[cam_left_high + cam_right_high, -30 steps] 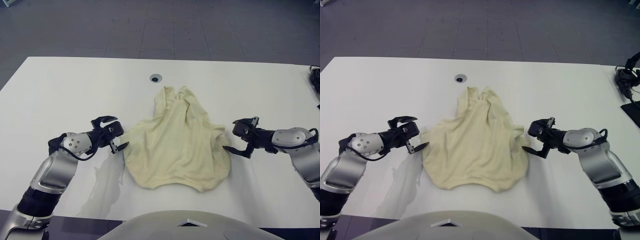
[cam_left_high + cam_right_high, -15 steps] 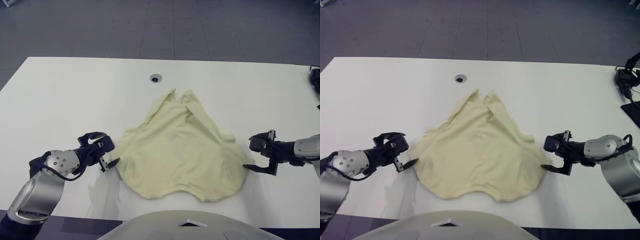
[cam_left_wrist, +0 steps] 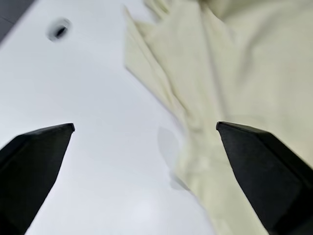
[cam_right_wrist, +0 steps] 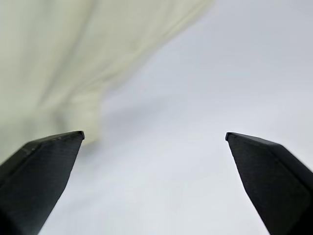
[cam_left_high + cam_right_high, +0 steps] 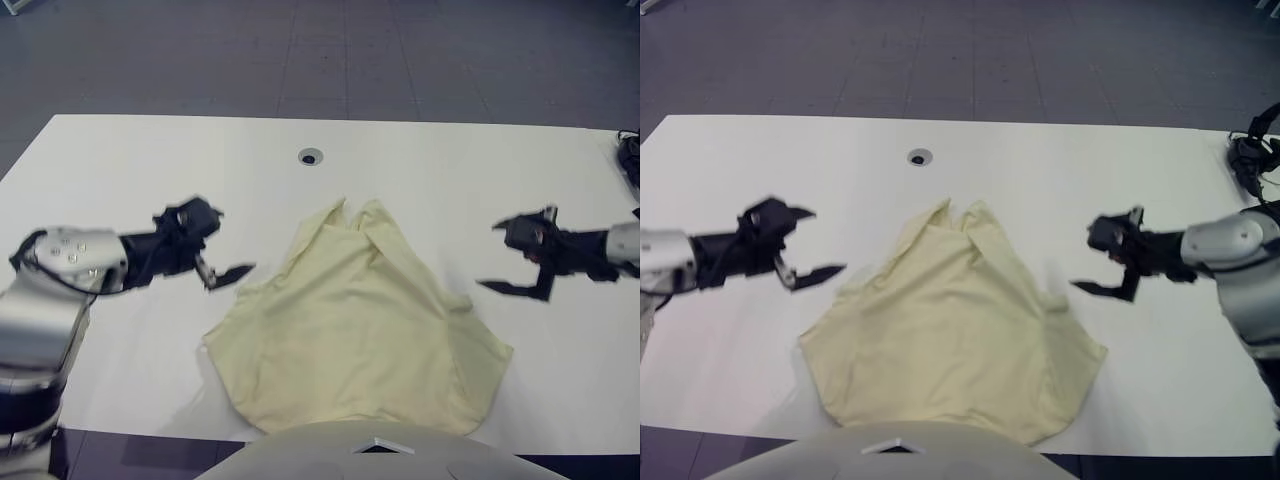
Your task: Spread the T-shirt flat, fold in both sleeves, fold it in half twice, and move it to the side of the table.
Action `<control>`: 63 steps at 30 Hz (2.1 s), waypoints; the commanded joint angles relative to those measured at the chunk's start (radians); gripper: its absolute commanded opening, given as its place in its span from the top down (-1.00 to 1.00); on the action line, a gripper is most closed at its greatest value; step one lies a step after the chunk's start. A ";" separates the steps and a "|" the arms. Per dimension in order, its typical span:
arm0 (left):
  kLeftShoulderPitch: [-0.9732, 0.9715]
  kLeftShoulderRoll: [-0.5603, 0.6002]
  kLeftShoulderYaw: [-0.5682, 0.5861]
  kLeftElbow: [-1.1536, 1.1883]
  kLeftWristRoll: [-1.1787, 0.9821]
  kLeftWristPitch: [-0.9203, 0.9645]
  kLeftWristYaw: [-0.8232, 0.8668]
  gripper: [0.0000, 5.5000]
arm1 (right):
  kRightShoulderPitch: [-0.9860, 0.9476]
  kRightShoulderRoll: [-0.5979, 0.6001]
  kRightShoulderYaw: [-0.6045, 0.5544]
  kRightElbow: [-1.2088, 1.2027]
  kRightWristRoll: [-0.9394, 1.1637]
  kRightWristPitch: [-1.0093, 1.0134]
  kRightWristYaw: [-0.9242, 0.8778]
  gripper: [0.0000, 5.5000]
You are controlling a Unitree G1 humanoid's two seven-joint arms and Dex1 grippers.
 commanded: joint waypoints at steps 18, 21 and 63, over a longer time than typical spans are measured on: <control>-0.726 -0.664 -0.467 1.485 0.351 -0.693 0.148 -0.96 | -0.516 0.642 0.262 0.925 -0.269 -0.348 -0.322 -0.96; -0.730 -0.671 -0.493 1.548 0.412 -0.755 0.178 -0.96 | -0.520 0.652 0.260 0.937 -0.281 -0.360 -0.321 -0.96; -0.706 -0.611 -0.170 1.785 0.364 -0.737 0.508 -0.96 | -0.627 0.621 0.212 1.247 -0.398 -0.453 -0.501 -0.96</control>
